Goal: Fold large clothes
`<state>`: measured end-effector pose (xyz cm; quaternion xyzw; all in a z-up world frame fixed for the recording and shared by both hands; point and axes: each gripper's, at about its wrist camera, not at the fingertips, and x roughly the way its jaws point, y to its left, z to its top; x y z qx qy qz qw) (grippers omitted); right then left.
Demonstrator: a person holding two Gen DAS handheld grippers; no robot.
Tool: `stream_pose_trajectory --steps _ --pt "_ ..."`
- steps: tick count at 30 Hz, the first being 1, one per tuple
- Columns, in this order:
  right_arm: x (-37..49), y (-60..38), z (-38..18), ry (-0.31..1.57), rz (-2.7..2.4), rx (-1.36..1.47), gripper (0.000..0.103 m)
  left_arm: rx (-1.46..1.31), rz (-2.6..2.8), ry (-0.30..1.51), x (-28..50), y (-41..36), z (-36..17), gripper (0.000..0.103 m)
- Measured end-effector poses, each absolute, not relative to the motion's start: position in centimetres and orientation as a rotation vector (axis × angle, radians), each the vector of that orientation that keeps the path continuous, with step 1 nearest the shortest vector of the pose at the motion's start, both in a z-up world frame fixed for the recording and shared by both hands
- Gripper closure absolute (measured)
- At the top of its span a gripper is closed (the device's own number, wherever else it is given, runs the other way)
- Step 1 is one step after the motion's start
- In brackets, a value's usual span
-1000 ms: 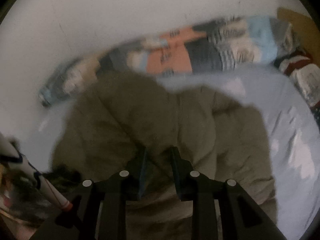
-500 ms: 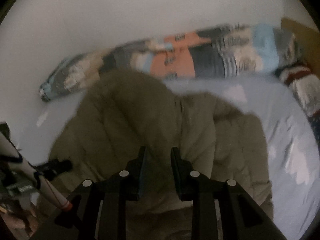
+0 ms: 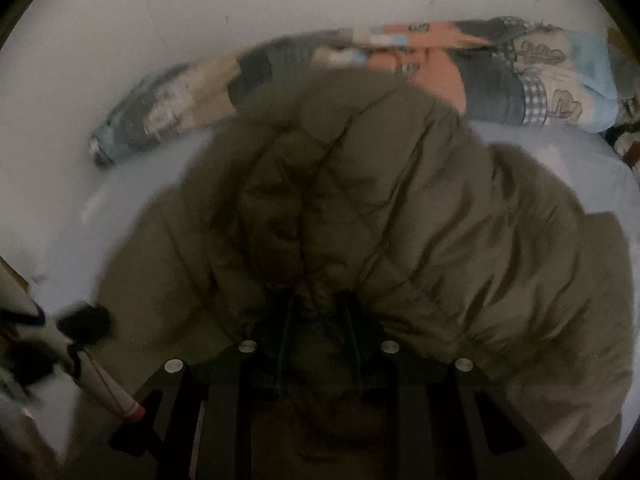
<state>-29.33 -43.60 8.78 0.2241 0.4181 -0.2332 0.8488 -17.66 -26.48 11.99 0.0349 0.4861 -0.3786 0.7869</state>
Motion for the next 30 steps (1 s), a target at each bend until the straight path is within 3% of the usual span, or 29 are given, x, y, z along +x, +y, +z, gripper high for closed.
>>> stream_pose_trajectory --steps 11,21,25,30 --pt "-35.9 -41.7 14.8 0.746 -0.483 0.471 0.072 0.114 -0.853 1.014 -18.9 -27.1 12.5 0.031" --pt "-36.9 -42.0 8.6 0.864 -0.552 0.555 0.071 0.324 -0.775 1.043 -20.9 -30.2 8.6 0.030" --pt "-36.7 -42.0 9.7 0.900 -0.551 0.532 0.071 0.267 -0.799 1.049 -21.3 -29.5 10.2 0.030" --pt "-41.2 -40.3 13.8 0.818 -0.529 0.584 0.069 0.245 -0.815 0.963 -23.5 -27.5 13.4 0.030"
